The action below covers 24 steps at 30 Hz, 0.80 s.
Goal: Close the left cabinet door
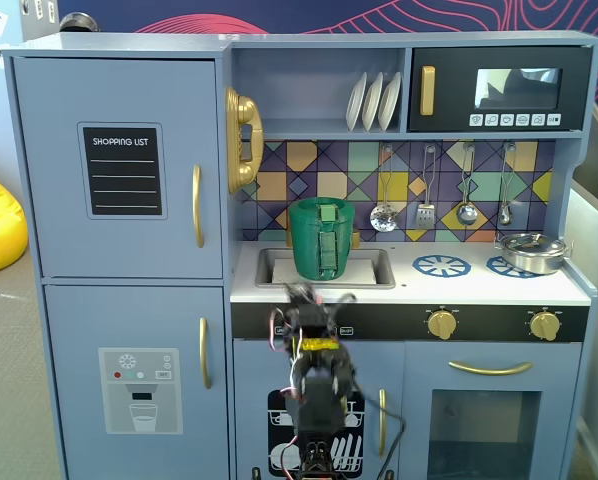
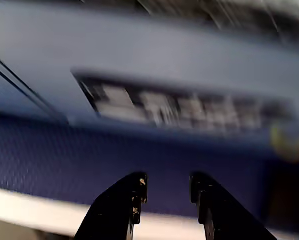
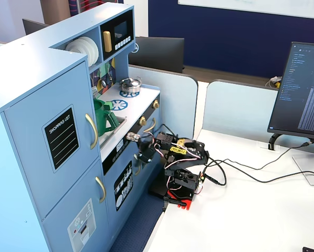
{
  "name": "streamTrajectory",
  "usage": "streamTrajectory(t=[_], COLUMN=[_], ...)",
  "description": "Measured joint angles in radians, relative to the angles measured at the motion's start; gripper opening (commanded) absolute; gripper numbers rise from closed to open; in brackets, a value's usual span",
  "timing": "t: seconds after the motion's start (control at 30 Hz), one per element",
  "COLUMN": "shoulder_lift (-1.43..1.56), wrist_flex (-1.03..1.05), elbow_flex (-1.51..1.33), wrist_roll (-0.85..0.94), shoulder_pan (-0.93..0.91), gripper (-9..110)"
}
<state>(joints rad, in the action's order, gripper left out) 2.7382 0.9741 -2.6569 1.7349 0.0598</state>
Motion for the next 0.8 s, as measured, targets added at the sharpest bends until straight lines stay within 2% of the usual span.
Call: streamTrajectory(t=[0.23, 0.33, 0.57, 0.8], shoulder_lift=[0.365, 0.413, 0.436, 0.446], wrist_flex=[0.284, 0.341, 0.353, 0.367], elbow_flex=[-0.276, -0.314, -0.331, -0.331], wrist_roll=[-0.141, -0.209, -0.311, -0.308], shoulder_pan=[-0.114, -0.118, -0.051, -0.029], gripper=[0, 0, 0, 1])
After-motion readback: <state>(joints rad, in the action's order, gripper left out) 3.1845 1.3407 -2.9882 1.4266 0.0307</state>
